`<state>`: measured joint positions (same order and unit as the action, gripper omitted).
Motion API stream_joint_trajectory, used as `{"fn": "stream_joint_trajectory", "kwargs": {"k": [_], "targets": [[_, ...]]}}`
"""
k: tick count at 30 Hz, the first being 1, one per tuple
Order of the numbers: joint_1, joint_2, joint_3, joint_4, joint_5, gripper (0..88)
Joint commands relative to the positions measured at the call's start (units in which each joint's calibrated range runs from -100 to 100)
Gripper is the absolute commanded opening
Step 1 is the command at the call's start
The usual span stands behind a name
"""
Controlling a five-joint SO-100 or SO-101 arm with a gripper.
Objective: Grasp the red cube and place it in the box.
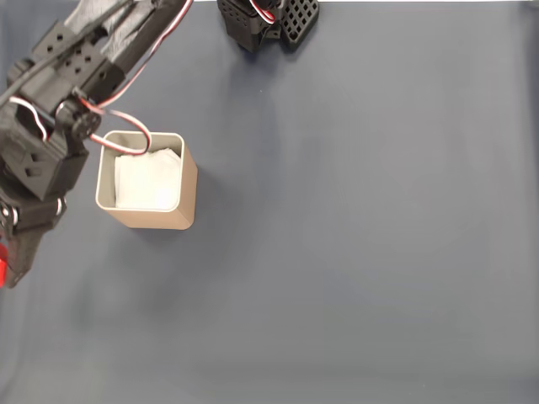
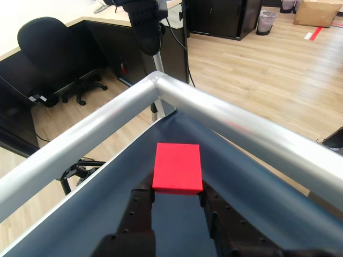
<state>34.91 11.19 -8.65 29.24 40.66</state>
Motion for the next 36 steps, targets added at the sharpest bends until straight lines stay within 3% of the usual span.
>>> {"fn": "stream_joint_trajectory", "kwargs": {"k": [1,14,36], "targets": [[-0.7,-7.9,0.1,2.6,-0.7,4.4],[-1.2,-18.8,4.4,9.1,0.5,3.0],[-1.9,-47.8,33.4,9.9,2.3,2.6]]}}
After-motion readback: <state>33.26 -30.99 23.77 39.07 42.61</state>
